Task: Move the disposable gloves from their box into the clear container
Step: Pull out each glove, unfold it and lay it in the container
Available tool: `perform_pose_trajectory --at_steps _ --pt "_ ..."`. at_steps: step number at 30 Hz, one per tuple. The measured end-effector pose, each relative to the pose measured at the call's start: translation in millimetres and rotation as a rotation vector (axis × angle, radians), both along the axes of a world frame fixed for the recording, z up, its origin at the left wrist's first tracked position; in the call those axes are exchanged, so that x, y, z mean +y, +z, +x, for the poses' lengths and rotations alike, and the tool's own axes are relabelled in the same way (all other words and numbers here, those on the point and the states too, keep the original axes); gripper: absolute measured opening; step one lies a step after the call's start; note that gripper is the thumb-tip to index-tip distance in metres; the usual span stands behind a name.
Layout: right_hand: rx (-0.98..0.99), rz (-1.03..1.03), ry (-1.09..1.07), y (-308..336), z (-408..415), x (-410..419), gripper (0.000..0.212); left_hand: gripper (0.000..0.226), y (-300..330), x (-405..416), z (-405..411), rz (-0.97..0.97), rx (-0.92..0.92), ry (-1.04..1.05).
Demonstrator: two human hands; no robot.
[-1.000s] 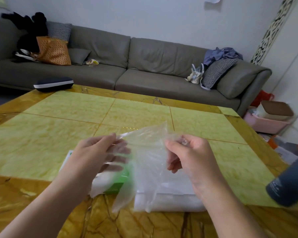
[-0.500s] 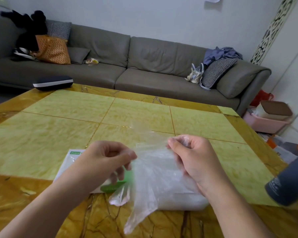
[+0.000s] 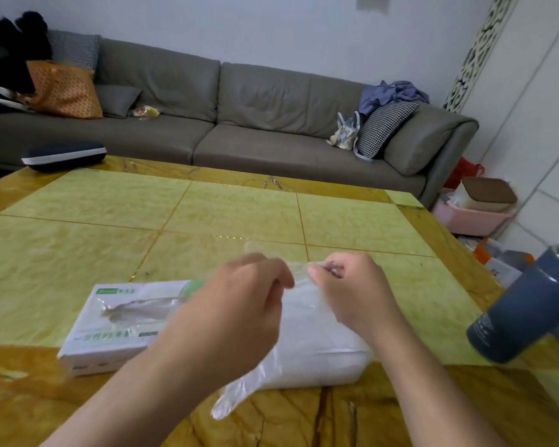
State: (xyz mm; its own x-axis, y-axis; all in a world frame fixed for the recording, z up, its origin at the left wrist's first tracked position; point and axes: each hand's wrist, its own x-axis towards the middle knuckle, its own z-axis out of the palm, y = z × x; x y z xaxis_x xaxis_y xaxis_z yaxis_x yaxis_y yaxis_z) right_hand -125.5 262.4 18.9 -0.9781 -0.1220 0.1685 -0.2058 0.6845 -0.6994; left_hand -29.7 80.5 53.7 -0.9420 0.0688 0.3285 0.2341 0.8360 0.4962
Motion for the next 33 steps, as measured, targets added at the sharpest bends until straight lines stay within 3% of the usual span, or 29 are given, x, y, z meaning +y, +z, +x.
perform_pose_trajectory --at_steps 2,5,9,15,21,24,26,29,31,33 --pt "0.034 0.136 -0.02 -2.9 -0.9 0.8 0.036 0.031 -15.2 13.8 -15.0 -0.069 -0.31 0.019" --pt "0.028 0.225 -0.034 -3.0 -1.3 5.5 0.042 0.029 -30.3 22.3 -30.0 -0.161 -0.556 0.019" --pt "0.043 0.412 -0.026 -1.3 -2.3 9.1 0.05 0.023 -32.8 26.4 -42.8 -0.285 -0.626 -0.042" --pt "0.024 0.539 -0.042 2.0 -3.4 13.3 0.057 0.051 -39.4 26.4 -60.9 -0.333 -0.807 -0.121" --pt "-0.008 0.527 -0.102 5.4 3.6 13.8 0.056 0.039 -50.0 24.0 -66.0 -0.345 -0.765 -0.159" --pt "0.113 0.543 -0.075 28.2 21.1 7.4 0.029 0.032 -55.7 24.9 -66.3 -0.394 -0.732 -0.145" --pt "0.176 0.427 0.026 42.8 36.6 -4.9 0.012 0.018 -56.6 27.3 -65.5 -0.43 -0.682 -0.142" --pt "-0.094 0.319 0.14 40.0 47.0 -20.7 0.013 0.023 -53.4 32.7 -61.7 -0.524 -0.652 -0.16" --pt "-0.269 0.452 0.171 29.0 44.0 -22.6 0.009 0.016 -52.7 32.2 -61.7 -0.542 -0.62 -0.186" --pt "-0.354 0.621 0.208 23.4 40.5 -19.8 0.017 0.028 -51.6 30.4 -59.9 -0.532 -0.62 -0.19"
